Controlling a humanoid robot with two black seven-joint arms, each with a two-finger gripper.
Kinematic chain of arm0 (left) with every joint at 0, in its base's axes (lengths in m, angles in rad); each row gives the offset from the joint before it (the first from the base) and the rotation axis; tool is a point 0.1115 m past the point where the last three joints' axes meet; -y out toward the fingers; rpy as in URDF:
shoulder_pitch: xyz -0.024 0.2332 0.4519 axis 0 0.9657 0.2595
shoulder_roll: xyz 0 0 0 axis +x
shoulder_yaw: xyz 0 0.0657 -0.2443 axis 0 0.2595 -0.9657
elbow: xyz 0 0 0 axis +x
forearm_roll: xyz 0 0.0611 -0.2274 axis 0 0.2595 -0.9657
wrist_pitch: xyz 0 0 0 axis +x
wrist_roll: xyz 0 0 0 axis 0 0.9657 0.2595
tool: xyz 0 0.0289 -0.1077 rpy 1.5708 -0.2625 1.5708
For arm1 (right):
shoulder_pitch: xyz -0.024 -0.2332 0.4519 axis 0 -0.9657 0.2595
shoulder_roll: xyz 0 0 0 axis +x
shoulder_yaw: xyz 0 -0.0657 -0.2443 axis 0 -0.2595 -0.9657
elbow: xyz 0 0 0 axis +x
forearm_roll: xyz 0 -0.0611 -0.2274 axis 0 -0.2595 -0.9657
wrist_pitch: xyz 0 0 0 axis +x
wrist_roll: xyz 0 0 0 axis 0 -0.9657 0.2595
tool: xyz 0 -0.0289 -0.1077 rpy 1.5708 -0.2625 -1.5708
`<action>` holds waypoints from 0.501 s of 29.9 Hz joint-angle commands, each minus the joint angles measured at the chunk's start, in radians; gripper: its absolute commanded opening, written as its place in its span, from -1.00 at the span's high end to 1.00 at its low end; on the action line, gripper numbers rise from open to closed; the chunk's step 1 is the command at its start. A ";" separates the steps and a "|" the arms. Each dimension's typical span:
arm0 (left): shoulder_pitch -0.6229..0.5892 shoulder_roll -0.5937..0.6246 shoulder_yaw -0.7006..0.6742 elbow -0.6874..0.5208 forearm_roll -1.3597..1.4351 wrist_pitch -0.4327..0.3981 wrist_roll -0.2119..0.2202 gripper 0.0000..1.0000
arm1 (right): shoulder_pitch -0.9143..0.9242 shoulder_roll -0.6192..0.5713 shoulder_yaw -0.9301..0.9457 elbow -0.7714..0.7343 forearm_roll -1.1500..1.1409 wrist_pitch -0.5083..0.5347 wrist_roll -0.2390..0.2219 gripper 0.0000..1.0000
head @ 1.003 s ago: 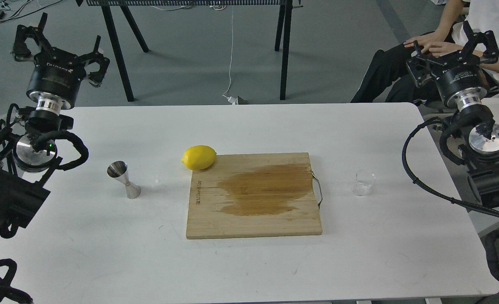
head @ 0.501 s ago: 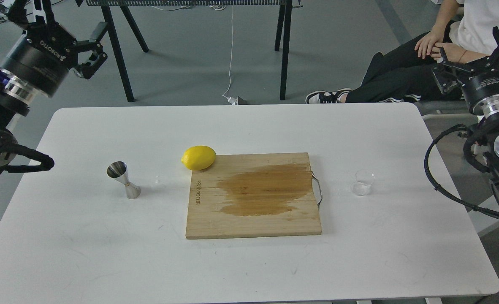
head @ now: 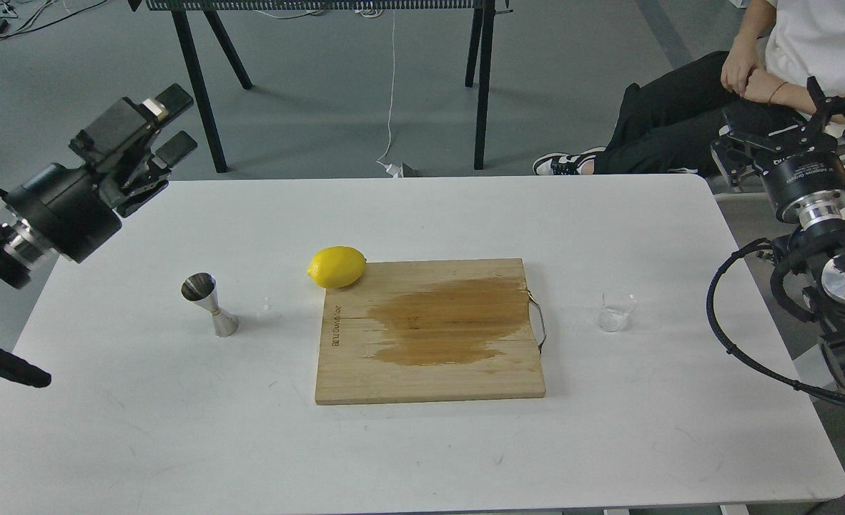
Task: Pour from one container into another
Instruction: 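Reach the left gripper to the metal jigger and grasp it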
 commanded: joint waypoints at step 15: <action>0.216 -0.230 0.128 0.429 0.795 0.481 0.010 -0.95 | -0.002 -0.006 -0.005 0.010 -0.002 0.000 0.000 -0.99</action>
